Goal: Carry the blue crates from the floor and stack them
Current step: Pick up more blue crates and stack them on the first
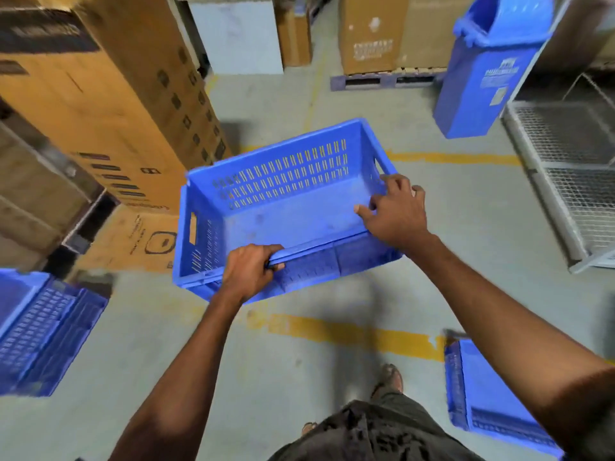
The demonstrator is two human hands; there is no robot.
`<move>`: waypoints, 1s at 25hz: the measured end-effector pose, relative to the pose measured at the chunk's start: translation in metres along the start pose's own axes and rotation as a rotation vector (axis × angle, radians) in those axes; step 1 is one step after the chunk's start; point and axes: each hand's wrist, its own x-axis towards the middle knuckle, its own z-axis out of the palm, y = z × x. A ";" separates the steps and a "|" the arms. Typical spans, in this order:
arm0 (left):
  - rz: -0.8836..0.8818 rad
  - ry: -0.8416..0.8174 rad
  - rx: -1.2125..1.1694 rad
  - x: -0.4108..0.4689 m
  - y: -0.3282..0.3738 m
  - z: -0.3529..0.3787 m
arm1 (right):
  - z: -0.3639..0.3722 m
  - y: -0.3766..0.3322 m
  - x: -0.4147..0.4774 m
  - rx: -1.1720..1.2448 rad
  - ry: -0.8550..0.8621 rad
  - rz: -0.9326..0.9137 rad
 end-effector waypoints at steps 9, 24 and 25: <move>-0.394 0.029 0.161 -0.106 -0.146 -0.019 | 0.049 -0.210 0.070 0.270 -0.430 0.133; -0.718 -0.073 0.356 -0.139 -0.228 -0.069 | 0.096 -0.588 0.181 0.125 -0.217 -1.178; -0.729 -0.069 0.358 -0.141 -0.236 -0.074 | 0.094 -0.614 0.186 0.106 -0.195 -1.163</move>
